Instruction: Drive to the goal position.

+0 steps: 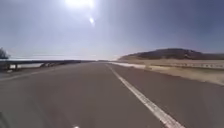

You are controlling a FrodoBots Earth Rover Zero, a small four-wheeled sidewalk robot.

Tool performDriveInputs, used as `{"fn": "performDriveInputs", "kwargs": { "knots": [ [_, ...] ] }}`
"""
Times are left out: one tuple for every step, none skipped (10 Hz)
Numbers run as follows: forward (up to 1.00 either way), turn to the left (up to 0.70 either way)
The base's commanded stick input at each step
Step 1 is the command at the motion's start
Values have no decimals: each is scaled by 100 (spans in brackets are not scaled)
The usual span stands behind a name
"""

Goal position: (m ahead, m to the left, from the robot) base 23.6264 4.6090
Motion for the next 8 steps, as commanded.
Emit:
{"fn": "performDriveInputs", "kwargs": {
  "knots": [
    [100,0],
    [100,27],
    [100,27],
    [100,0],
    [100,0],
    [100,0],
    [100,0],
    [100,0]
  ]
}}
